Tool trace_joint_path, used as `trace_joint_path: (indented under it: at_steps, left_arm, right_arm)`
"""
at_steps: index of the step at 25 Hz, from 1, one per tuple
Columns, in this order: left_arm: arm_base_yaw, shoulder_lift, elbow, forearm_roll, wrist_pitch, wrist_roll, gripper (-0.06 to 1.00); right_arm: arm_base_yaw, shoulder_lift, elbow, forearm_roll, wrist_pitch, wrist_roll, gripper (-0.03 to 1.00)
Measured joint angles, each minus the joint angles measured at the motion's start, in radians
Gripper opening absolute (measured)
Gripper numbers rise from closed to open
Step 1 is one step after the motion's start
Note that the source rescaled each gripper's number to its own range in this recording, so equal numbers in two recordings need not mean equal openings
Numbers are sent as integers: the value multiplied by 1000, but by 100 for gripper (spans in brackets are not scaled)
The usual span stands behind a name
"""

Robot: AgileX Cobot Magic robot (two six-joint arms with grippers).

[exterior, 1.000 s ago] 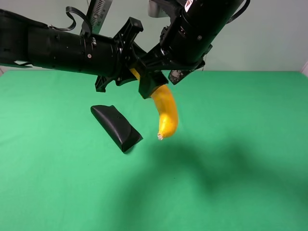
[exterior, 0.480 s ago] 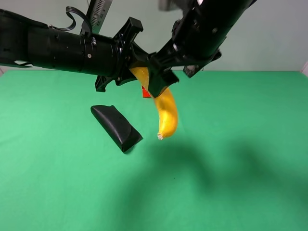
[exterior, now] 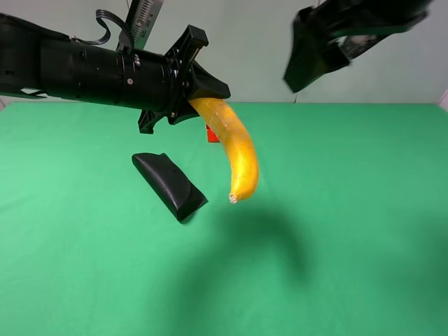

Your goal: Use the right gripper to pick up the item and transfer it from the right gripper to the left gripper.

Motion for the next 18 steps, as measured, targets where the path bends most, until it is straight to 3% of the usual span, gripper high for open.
trace_joint_path:
  at_steps: [9,18]
  left_arm:
    - [0,0,0,0,12,1,0]
    - [0,0,0,0,12,12,0]
  right_arm:
    - [0,-343,285,-128,2,3,100]
    - [0,-791,508,-137,-17,4,100]
